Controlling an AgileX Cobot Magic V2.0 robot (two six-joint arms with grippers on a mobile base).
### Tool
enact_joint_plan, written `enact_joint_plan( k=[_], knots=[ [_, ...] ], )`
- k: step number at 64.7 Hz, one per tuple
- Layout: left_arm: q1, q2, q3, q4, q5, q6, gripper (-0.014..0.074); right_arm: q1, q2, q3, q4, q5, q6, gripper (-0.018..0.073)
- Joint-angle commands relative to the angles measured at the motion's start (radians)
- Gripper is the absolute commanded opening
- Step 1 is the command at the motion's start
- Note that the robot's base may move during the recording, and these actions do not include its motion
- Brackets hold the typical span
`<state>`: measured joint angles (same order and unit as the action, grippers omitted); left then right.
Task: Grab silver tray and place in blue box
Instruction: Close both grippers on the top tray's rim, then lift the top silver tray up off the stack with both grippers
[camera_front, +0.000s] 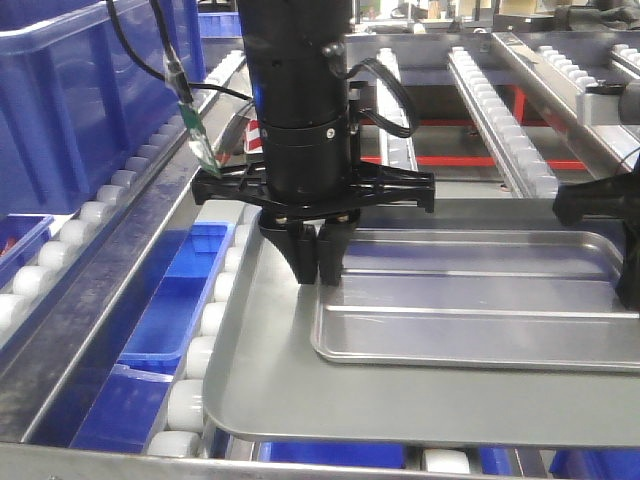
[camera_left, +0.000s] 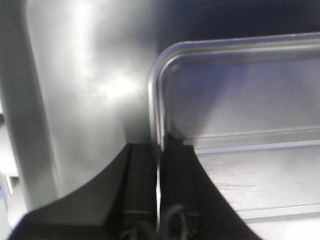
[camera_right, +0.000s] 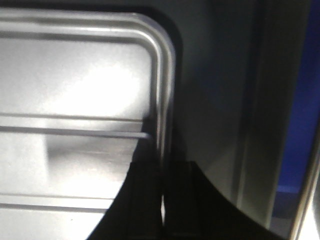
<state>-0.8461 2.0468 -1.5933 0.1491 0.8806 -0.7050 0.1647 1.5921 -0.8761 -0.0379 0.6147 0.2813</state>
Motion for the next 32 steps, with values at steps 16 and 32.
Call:
enact_joint_plan(
  k=[16,32],
  knots=[
    [-0.029,-0.166,-0.019,0.086,0.094,-0.028,-0.0097,-0.001,-0.196,-0.019,-0.003,0.069,-0.012,0.0056],
    [-0.031,-0.320,-0.015,0.137,0.168,0.029,-0.0096,0.061,-0.419,-0.019,-0.002,0.155,0.009,0.0056]
  ],
)
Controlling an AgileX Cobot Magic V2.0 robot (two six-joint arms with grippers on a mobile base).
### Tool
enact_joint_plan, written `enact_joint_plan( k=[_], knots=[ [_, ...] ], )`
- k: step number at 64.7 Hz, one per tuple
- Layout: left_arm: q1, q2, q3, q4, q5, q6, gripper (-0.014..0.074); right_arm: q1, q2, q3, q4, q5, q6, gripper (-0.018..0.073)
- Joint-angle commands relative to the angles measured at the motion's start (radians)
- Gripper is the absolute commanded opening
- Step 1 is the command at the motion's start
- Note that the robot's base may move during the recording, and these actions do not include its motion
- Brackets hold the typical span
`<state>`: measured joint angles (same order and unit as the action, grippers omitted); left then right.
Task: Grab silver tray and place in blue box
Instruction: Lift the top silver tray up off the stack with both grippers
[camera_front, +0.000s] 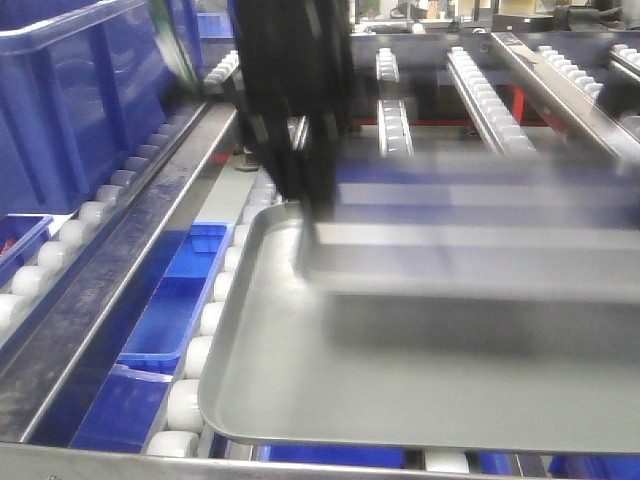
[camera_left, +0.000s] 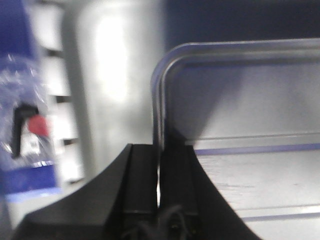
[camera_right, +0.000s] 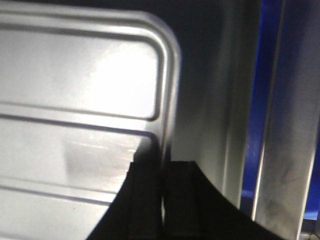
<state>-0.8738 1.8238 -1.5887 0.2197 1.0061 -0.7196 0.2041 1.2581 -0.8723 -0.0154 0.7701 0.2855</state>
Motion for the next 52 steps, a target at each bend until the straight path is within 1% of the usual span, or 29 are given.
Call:
enact_joint_plan(
  k=[1,4,11,17,29,41,49,52],
  knots=[
    [-0.003,-0.106,-0.018,0.070,0.049,0.045,-0.0096,0.029,-0.094,-0.023,-0.024,0.003,0.014,0.0056],
    [-0.003,-0.139,-0.008,0.079,0.064,0.060,-0.0096,0.052,-0.118,-0.023,-0.023,0.017,0.052,0.0056],
    [-0.003,-0.212,0.047,0.089,0.065,0.061,-0.0096,0.110,-0.148,-0.023,-0.020,0.032,0.111,0.0056],
    [-0.003,-0.289,0.132,0.090,0.061,0.061,-0.0096,0.180,-0.152,-0.023,-0.020,0.037,0.157,0.0056],
    [-0.003,-0.400,0.270,0.086,0.053,0.054,-0.0096,0.275,-0.152,-0.024,-0.025,0.022,0.236,0.0057],
    [-0.007,-0.469,0.301,0.064,0.049,0.050,-0.0096,0.290,-0.152,-0.072,-0.027,0.060,0.246,0.0057],
    [-0.028,-0.502,0.294,0.070,0.049,0.049,-0.0096,0.290,-0.152,-0.165,-0.043,0.139,0.245,0.0057],
    [-0.036,-0.507,0.289,0.075,0.051,0.029,-0.0096,0.290,-0.152,-0.193,-0.054,0.169,0.245,0.0057]
  ],
)
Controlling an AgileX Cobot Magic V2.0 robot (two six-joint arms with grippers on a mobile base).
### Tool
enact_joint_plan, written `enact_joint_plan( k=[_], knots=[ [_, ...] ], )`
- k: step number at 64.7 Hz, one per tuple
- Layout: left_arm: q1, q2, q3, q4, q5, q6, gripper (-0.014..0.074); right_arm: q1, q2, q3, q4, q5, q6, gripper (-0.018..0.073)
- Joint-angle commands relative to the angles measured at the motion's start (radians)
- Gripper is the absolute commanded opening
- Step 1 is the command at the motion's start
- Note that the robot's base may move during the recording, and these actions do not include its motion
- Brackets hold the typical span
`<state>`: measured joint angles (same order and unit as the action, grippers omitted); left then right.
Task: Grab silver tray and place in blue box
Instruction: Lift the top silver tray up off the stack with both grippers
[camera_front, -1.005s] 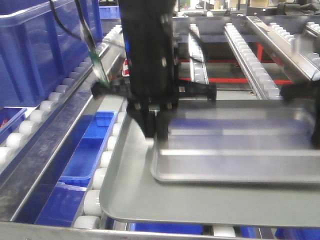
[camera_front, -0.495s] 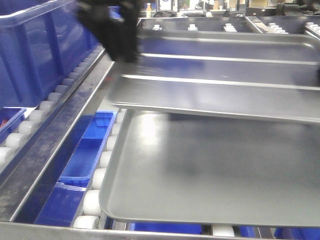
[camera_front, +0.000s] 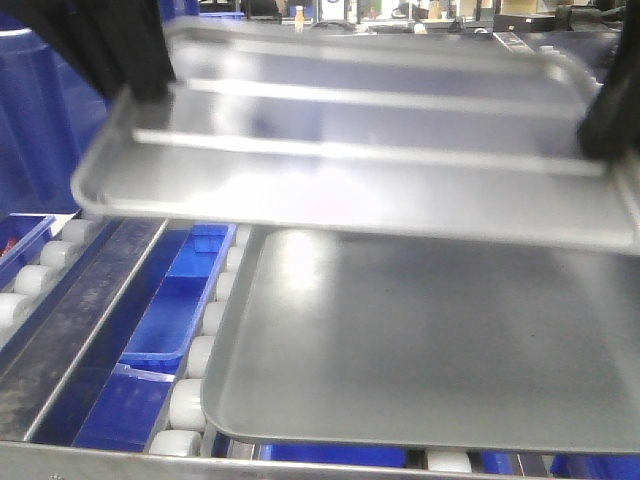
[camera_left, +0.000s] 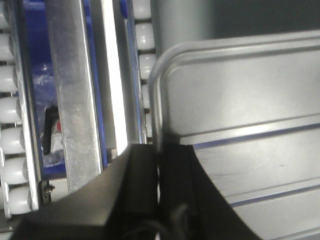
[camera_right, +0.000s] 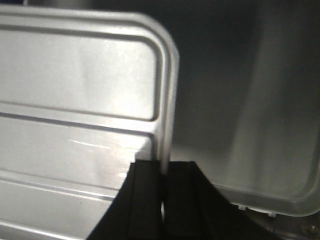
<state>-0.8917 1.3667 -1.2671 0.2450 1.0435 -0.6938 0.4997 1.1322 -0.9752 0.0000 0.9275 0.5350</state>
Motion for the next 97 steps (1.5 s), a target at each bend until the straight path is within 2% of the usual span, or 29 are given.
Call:
enact_joint_plan(
  k=[1,18,28,35,97],
  knots=[
    [-0.020,-0.052,-0.033,0.049,0.016,-0.002,-0.0096,-0.006,-0.026,-0.101,-0.074,0.022,-0.004,0.0057],
    [-0.058,-0.054,-0.145,0.058,0.068,-0.034,-0.0096,-0.006,-0.033,-0.233,-0.158,0.182,-0.004,0.0057],
    [-0.076,-0.054,-0.204,0.097,0.139,-0.047,-0.0096,0.000,-0.071,-0.235,-0.162,0.187,-0.004,0.0057],
    [-0.076,-0.054,-0.206,0.095,0.163,-0.047,-0.0096,0.005,-0.104,-0.235,-0.162,0.188,-0.004,0.0057],
    [-0.076,-0.054,-0.206,0.106,0.163,-0.047,-0.0097,0.005,-0.120,-0.235,-0.165,0.207,-0.004,0.0057]
  ],
)
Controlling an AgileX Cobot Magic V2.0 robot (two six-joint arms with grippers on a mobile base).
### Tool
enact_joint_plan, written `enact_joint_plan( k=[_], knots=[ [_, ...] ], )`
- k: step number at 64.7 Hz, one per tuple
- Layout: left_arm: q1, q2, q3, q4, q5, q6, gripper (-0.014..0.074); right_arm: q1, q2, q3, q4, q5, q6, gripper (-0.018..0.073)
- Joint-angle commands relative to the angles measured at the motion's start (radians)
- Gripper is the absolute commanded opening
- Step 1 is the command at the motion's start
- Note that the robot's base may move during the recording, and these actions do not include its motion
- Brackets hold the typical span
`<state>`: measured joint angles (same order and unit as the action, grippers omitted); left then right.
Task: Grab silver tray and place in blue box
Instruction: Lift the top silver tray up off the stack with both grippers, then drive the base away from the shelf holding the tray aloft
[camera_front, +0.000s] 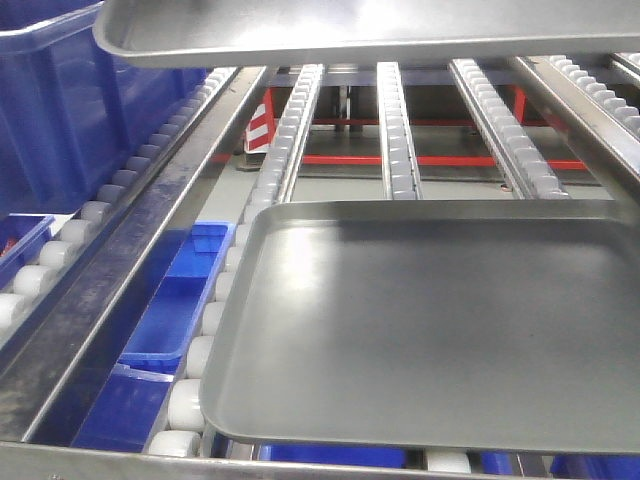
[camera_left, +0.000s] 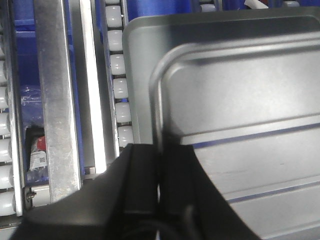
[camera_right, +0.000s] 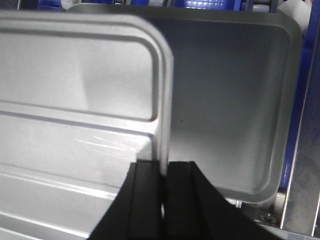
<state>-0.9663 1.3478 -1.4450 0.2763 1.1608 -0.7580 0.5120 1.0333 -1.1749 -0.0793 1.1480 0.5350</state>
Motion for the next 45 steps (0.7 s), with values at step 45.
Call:
enact_joint_plan(
  k=[45],
  knots=[
    [-0.001,-0.035,-0.029,0.074,0.043,0.017,-0.0098,-0.009,-0.021,-0.035,-0.086,-0.015,-0.004,0.0057]
  ],
)
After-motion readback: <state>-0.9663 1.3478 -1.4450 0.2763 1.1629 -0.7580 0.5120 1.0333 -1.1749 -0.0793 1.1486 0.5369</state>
